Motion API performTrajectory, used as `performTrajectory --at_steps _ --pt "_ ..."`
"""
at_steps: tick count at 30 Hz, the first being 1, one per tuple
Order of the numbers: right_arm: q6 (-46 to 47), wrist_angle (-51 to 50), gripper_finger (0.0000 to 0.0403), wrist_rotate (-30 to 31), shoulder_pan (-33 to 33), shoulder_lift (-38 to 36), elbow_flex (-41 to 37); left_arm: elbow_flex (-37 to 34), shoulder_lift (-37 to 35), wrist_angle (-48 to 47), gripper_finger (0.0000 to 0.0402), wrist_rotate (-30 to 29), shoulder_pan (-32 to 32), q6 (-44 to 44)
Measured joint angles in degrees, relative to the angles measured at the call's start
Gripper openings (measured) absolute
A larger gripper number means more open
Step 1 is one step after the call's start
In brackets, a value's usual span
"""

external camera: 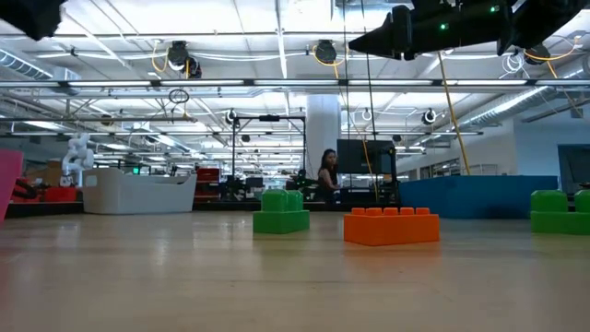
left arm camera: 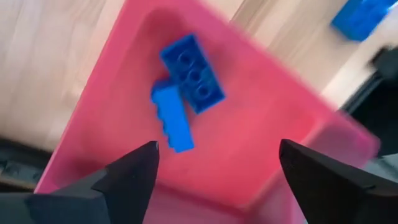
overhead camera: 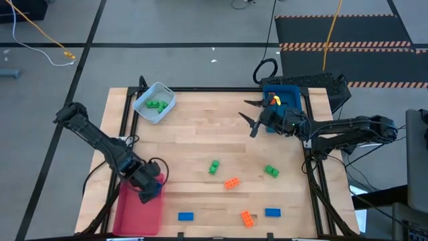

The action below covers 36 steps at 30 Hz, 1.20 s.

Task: Sort & place blocks by color
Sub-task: Put the blue game piece into the red bin

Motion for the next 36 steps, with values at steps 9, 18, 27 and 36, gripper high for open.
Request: performTrajectory --at_steps 9,18,27,36 --pt "1.2 -1.5 0.0238 0.0 0.0 0.0 0.0 5.5 -0.1 9.8 0.0337 -4.3 7.4 9.2" --pt "1.4 -4.9 0.0238 0.0 0.0 0.0 0.0 9.5 12.5 23.3 0.0337 -3.1 8.3 18.9" --pt "2.2 -6.7 0.0238 0.0 0.0 0.0 0.0 23.7 28.4 16.9 0.0337 -0.7 6.4 26.1" --pt "2.9 -11.5 0.0238 0.0 0.1 -3.0 0.0 27.1 38.5 9.3 0.0337 -1.0 3.9 25.9"
